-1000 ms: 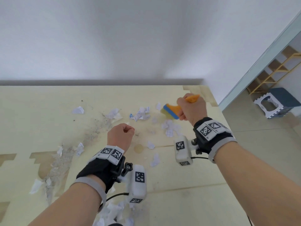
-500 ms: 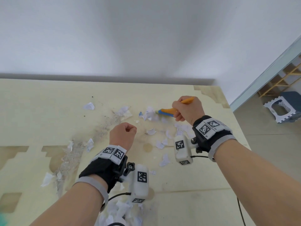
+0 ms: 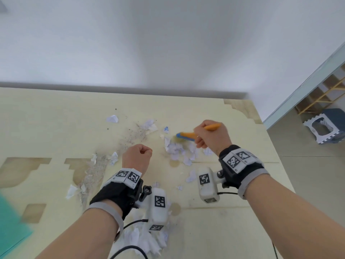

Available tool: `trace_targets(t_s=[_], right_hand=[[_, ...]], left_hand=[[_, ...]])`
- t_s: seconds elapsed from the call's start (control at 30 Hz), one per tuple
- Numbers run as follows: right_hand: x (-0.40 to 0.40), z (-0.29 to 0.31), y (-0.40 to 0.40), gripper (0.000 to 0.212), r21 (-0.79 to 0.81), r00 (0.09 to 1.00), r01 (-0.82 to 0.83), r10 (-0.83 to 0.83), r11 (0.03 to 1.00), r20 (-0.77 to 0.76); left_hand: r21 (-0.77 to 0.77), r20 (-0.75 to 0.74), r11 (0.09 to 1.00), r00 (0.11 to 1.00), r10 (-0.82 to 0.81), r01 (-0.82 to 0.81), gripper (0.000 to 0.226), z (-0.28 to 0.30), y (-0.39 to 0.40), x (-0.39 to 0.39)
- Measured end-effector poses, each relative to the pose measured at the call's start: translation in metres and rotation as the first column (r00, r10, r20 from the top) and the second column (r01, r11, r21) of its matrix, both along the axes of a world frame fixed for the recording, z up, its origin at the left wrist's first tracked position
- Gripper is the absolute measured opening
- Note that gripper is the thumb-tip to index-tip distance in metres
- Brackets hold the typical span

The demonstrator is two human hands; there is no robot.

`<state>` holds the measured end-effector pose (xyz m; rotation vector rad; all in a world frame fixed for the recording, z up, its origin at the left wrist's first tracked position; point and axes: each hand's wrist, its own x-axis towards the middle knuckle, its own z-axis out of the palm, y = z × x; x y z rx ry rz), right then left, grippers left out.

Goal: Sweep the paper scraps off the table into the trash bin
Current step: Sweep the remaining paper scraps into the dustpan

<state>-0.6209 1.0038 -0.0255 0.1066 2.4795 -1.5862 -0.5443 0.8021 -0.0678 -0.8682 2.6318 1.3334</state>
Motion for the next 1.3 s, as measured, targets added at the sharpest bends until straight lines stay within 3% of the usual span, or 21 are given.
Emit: trace_targets(t_s=[0.07, 0.1, 0.2, 0.3, 0.43, 0.57, 0.67, 0.77, 0.83, 0.93, 1.03, 1.13, 1.23, 1.3], right_hand=[[-0.001, 0.008, 0.009, 0.012, -0.071, 0.983, 0.147, -0.154, 0.987, -0.098], [-0.001, 0.008, 0.014, 0.011, -0.023, 0.971, 0.189, -0.191, 0.982, -0.147], [0.007, 0.001, 0.024, 0.017, 0.257, 0.984, 0.153, -0.124, 0.954, -0.125], [0.025, -0.009, 0.018, 0.017, 0.335, 0.997, 0.077, -0.062, 0.939, -0.056], [0.038, 0.0, 0.012, 0.014, 0.127, 0.998, 0.041, -0.047, 0.991, 0.043], [0.032, 0.015, 0.029, 0.014, -0.087, 0.951, 0.289, -0.296, 0.953, -0.084], [0.032, 0.007, 0.046, 0.015, 0.114, 0.924, 0.372, -0.356, 0.921, -0.14], [0.046, -0.009, 0.049, 0.023, 0.324, 0.96, 0.281, -0.27, 0.903, -0.077], [0.057, -0.013, 0.041, 0.021, 0.284, 0.973, 0.229, -0.228, 0.931, -0.036], [0.067, -0.007, 0.029, 0.016, 0.098, 0.986, 0.164, -0.167, 0.982, 0.025], [0.068, 0.006, 0.034, 0.015, -0.057, 0.954, 0.296, -0.298, 0.953, -0.018], [0.073, 0.008, 0.044, 0.017, 0.085, 0.919, 0.392, -0.385, 0.916, -0.089], [0.097, -0.002, 0.038, 0.025, 0.347, 0.966, 0.256, -0.252, 0.902, -0.058], [0.114, -0.005, 0.023, 0.023, 0.299, 0.982, 0.183, -0.19, 0.936, -0.005]], left_hand=[[0.012, 0.007, 1.0, 1.0, 0.013, -0.013, 0.012, 0.001, -0.001, 0.008], [0.013, 0.009, 1.0, 1.0, 0.015, -0.015, 0.012, 0.001, -0.001, 0.012], [0.006, 0.018, 1.0, 1.0, 0.016, -0.016, 0.013, 0.002, 0.0, 0.021], [0.005, 0.028, 1.0, 0.999, 0.02, -0.02, 0.013, 0.004, -0.001, 0.028], [-0.002, 0.027, 1.0, 0.999, 0.023, -0.023, 0.013, 0.007, -0.004, 0.035], [0.002, 0.028, 1.0, 0.999, 0.029, -0.029, 0.013, 0.009, -0.005, 0.041], [0.007, 0.035, 0.999, 0.999, 0.034, -0.034, 0.013, 0.009, -0.005, 0.045], [0.002, 0.046, 0.999, 0.998, 0.035, -0.036, 0.013, 0.008, -0.005, 0.048], [-0.006, 0.054, 0.999, 0.998, 0.036, -0.036, 0.014, 0.008, -0.004, 0.05], [-0.006, 0.056, 1.0, 0.998, 0.03, -0.03, 0.014, 0.011, -0.001, 0.055], [-0.001, 0.057, 1.0, 0.998, 0.031, -0.031, 0.013, 0.014, -0.001, 0.061], [-0.006, 0.057, 0.999, 0.998, 0.036, -0.035, 0.013, 0.018, -0.004, 0.069], [-0.013, 0.052, 0.999, 0.998, 0.042, -0.041, 0.013, 0.02, -0.008, 0.077], [-0.024, 0.058, 0.999, 0.997, 0.041, -0.04, 0.013, 0.021, -0.009, 0.082]])
